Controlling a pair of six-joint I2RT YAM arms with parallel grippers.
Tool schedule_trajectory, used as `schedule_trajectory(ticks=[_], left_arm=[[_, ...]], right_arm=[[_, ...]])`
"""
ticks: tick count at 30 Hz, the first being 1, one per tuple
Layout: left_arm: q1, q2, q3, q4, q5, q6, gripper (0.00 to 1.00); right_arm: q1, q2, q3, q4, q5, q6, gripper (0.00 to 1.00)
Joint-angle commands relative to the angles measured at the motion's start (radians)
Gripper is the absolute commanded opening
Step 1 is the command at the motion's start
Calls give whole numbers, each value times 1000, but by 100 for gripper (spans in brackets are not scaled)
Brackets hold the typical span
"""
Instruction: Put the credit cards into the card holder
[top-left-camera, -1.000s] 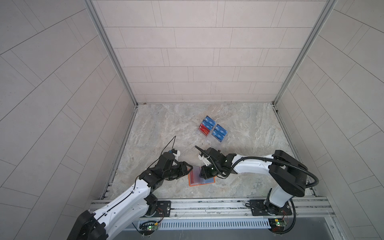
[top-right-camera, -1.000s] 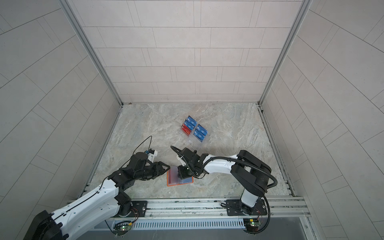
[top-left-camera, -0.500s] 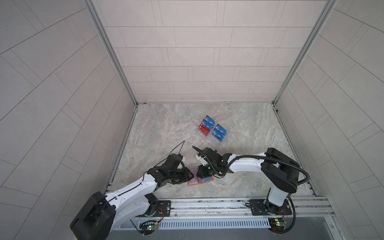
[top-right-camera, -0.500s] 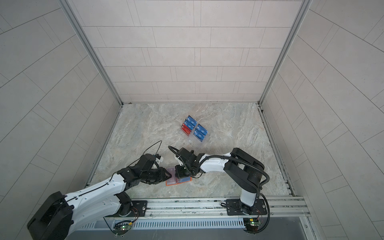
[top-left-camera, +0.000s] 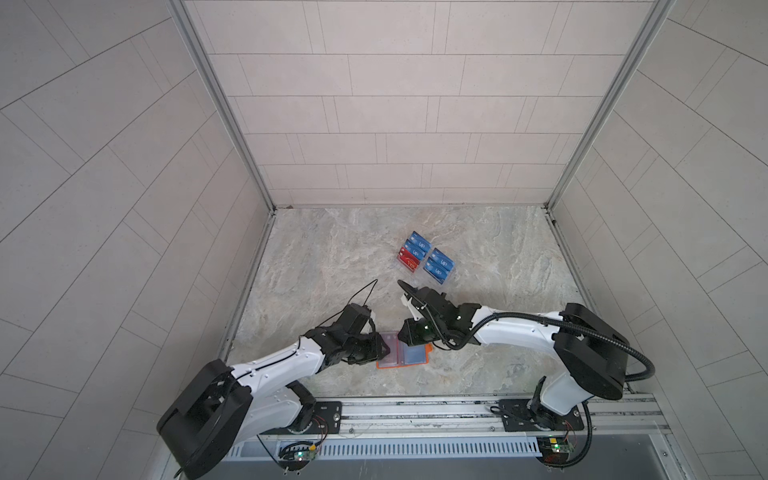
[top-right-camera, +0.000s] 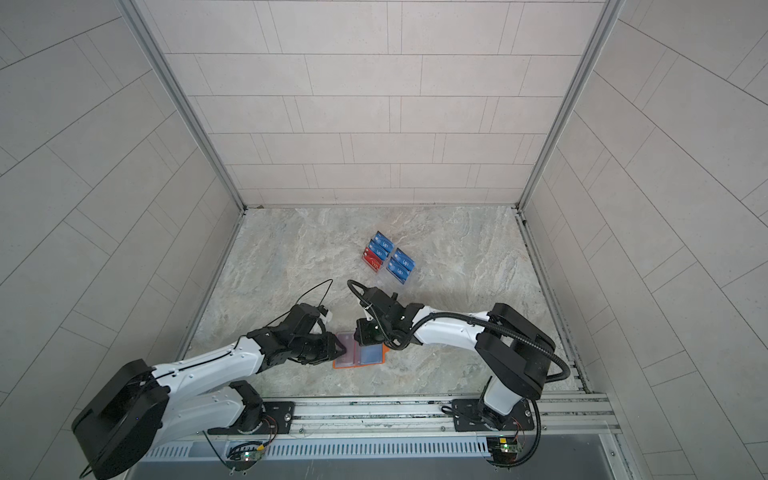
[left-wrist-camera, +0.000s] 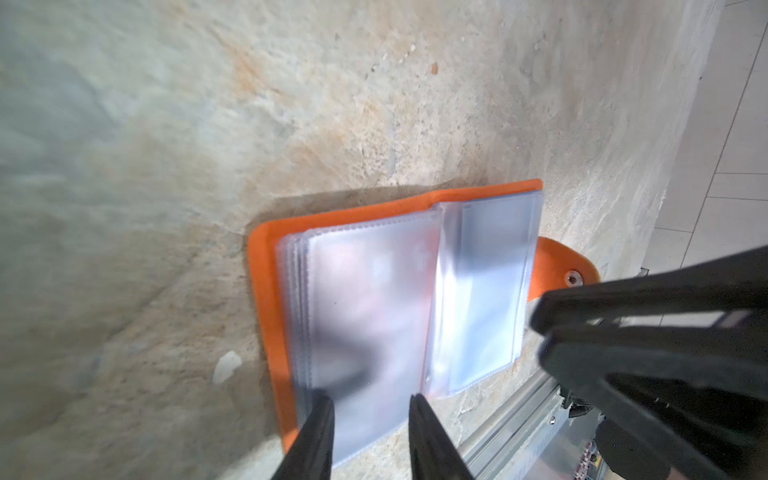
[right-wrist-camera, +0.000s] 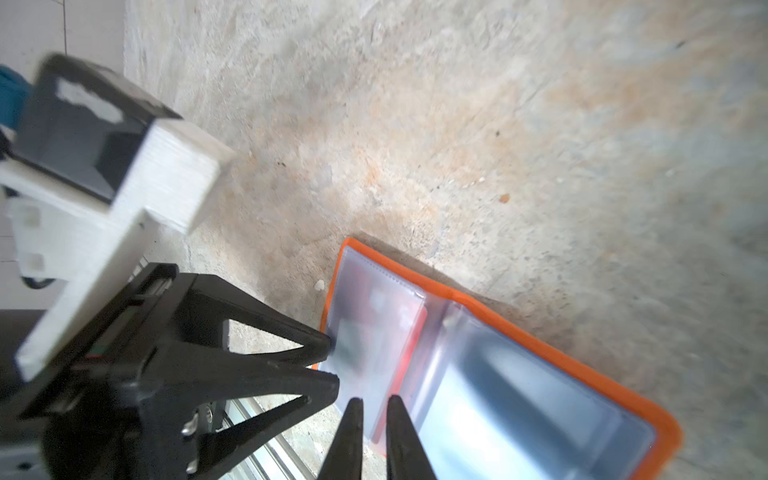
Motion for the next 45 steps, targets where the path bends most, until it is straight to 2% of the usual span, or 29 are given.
schedule_trajectory(ticks=[1, 7, 12, 18, 23, 31, 36, 45], left_arm=[[6, 30, 24, -65, -25, 67, 35], [7, -20, 60, -71, 11, 40, 42], [12, -75, 114, -85, 46, 20, 49], [59, -135, 113, -147, 10, 41, 50], [89, -174, 92, -201, -38, 66, 51], [104, -197, 46, -197, -37, 67, 53], [111, -202, 18, -171, -32, 59, 53], [126, -197, 13, -172, -30, 65, 54]], right_arm=[[-32, -34, 55, -98, 35, -38, 17], [-125, 2, 232, -306, 30, -232, 23], [-220, 125, 515, -541, 50, -443, 28], [-269, 338, 886, -775, 133, -601, 34], [-294, 482, 1103, -856, 174, -651, 37], [-331, 682, 1372, -970, 184, -691, 38], [-350, 748, 1441, -980, 206, -708, 39], [-365, 814, 1509, -976, 147, -751, 39]])
